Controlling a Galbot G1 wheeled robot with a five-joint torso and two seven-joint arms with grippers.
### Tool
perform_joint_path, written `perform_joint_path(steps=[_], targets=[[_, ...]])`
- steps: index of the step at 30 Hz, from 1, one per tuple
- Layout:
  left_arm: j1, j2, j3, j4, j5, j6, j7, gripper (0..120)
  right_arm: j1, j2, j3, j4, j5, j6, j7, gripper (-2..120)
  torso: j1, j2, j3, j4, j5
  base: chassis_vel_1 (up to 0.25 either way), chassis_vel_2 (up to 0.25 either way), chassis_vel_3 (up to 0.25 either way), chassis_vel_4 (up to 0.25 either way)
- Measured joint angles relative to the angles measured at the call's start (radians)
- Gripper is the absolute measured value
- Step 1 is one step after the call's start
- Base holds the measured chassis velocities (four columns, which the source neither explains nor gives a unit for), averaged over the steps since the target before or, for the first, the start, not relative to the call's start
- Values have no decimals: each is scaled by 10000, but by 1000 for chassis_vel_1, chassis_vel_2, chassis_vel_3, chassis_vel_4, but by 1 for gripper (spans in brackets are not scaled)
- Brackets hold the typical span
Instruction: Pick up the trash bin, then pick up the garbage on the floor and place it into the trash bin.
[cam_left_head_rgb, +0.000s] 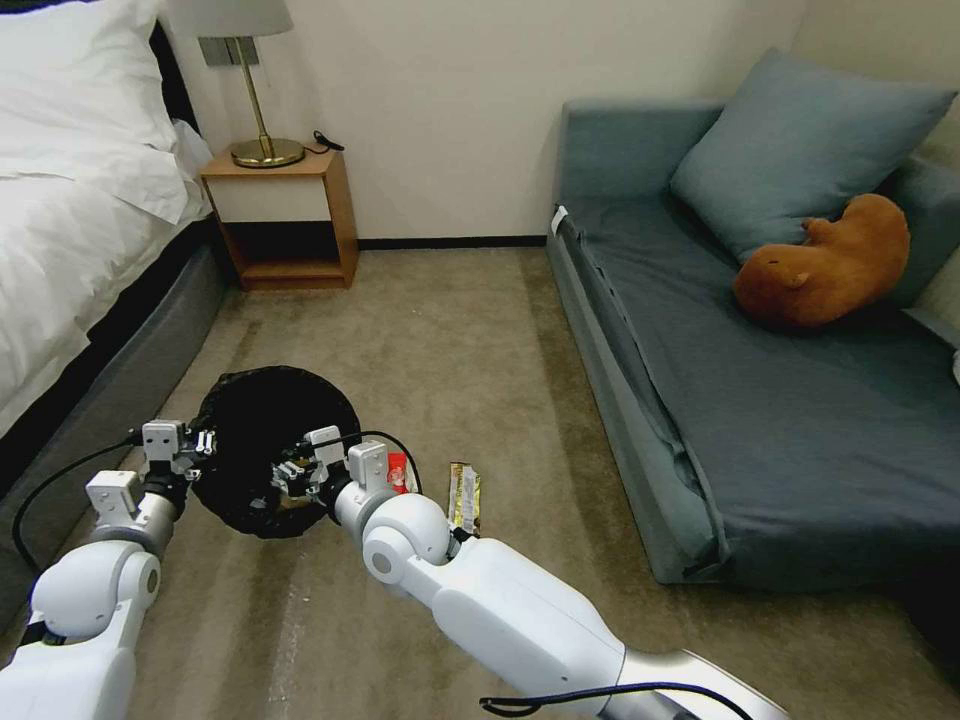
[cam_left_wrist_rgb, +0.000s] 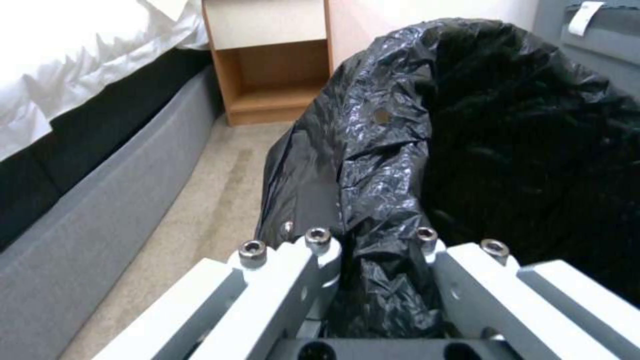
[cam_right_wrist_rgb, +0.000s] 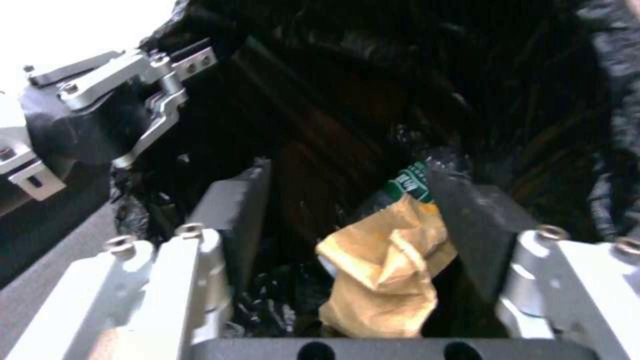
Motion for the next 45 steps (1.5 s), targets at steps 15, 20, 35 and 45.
perform_joint_path(steps=[15, 20, 35, 45], targets=[[-37, 535, -553, 638, -461, -109, 39, 4, -220, 119, 1091, -1280, -1598, 187, 325, 100, 0, 0, 0, 0, -1, 0, 0, 0, 0], [-188, 748, -681, 1144, -563, -157, 31, 4, -229, 155, 1488, -1823, -2039, 268, 344, 100, 0, 0, 0, 1, -1, 0, 0, 0, 0], [-312, 1279, -1149, 2281, -851, -510, 47, 4, -454, -57, 2162, -2861, -2678, 618, 135, 100, 0, 0, 0, 1, -1, 0, 0, 0, 0], [-290, 1165, -1329, 1969, -1001, -494, 23, 4, -767, -203, 2638, -3552, -3039, 789, 76, 100, 0, 0, 0, -2, 0, 0, 0, 0, 0]])
